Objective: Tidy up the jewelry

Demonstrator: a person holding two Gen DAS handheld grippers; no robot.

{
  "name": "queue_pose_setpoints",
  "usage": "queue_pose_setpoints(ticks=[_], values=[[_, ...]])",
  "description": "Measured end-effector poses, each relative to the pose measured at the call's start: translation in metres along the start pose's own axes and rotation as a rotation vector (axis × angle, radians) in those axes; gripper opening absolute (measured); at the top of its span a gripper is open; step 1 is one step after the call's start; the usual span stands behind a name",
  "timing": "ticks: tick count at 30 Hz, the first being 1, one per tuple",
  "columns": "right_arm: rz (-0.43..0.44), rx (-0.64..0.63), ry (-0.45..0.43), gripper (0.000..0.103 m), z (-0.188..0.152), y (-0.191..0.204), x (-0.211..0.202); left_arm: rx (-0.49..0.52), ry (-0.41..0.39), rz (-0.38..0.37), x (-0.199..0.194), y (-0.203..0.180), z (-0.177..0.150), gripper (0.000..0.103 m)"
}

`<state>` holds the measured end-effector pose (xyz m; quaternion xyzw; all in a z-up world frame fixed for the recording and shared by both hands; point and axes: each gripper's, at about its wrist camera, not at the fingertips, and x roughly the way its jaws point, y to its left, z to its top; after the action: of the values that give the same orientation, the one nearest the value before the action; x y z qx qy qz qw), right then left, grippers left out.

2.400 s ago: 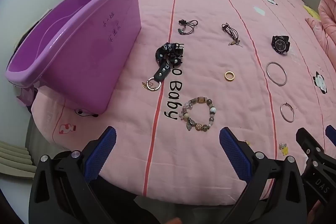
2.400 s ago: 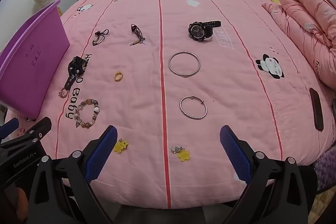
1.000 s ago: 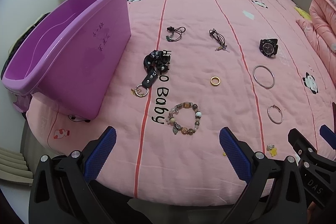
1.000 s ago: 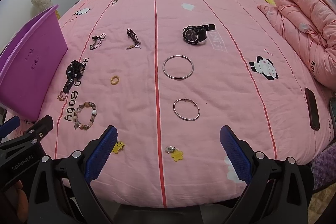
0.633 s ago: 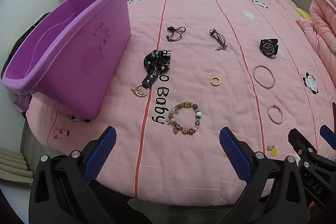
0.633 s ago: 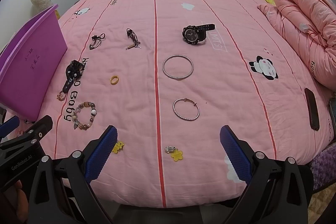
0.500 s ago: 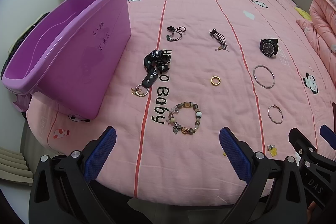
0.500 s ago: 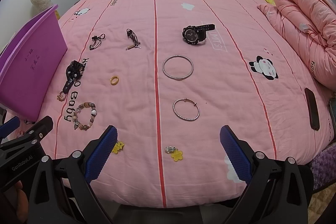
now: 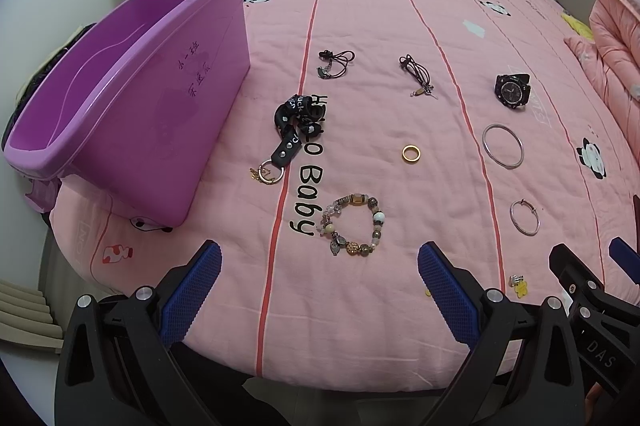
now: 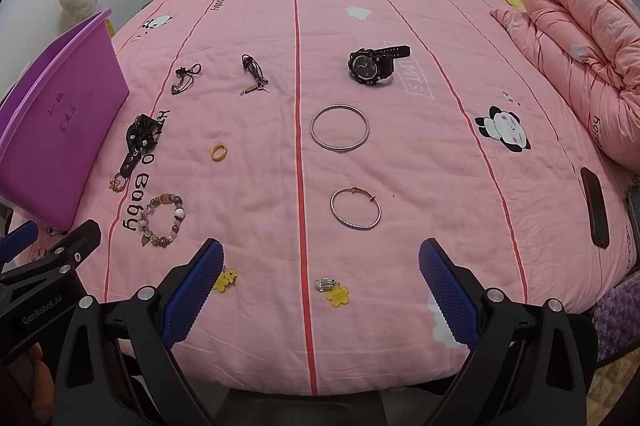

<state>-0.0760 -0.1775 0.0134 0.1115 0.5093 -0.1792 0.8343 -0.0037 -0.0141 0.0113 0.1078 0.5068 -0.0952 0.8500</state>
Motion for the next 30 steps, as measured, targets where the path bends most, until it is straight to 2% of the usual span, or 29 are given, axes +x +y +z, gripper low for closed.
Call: queue_pose_setpoints(ticks=[30], values=[[0.014, 0.010, 0.015, 0.094, -0.0003, -0.0035, 0.0025, 0.003, 0.000, -0.001, 0.0004, 0.0023, -0.0021, 0.097]])
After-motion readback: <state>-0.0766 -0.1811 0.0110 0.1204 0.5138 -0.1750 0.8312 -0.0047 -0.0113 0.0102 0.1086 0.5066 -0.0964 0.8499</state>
